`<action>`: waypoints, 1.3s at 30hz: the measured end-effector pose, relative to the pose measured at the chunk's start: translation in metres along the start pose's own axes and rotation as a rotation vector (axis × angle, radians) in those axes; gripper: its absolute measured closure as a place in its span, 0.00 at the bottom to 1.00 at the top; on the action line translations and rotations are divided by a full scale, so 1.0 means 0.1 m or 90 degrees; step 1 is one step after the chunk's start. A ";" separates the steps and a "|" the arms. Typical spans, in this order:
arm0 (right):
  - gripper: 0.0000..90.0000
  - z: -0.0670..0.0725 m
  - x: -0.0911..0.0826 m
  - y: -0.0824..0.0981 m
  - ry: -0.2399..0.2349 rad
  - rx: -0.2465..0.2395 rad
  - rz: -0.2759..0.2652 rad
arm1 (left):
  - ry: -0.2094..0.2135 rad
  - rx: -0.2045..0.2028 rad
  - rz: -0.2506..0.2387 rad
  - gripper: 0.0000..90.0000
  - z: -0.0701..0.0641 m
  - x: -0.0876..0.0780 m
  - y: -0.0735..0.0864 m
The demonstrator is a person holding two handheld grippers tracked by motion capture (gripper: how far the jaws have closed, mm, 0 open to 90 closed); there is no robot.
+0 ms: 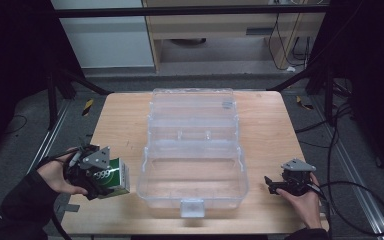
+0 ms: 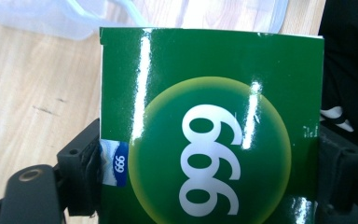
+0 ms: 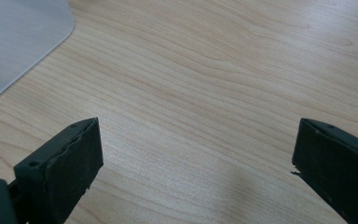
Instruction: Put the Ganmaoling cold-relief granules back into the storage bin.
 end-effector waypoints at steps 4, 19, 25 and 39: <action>0.02 0.00 0.00 0.00 0.000 0.000 -0.001 | 0.000 0.004 -0.001 0.17 0.00 -0.08 -0.08; 0.02 -0.01 0.00 0.00 -0.001 0.000 -0.002 | 0.002 0.029 -0.021 0.17 0.03 -0.18 -0.51; 0.02 0.00 0.00 0.00 -0.002 0.000 -0.003 | 0.006 0.050 -0.023 0.17 0.03 -0.16 -0.71; 0.02 0.00 0.01 0.00 -0.002 -0.003 -0.004 | 0.014 0.090 -0.019 0.17 0.02 -0.05 -1.07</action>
Point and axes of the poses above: each handheld gripper's, and its own axes: x roughly forward along the jaws, y roughly out of its underside, z roughly to its left, the point moved 10 cm from there along x, roughly forward along the jaws, and after that the axes turned 15 degrees about z, right-handed, at the moved point
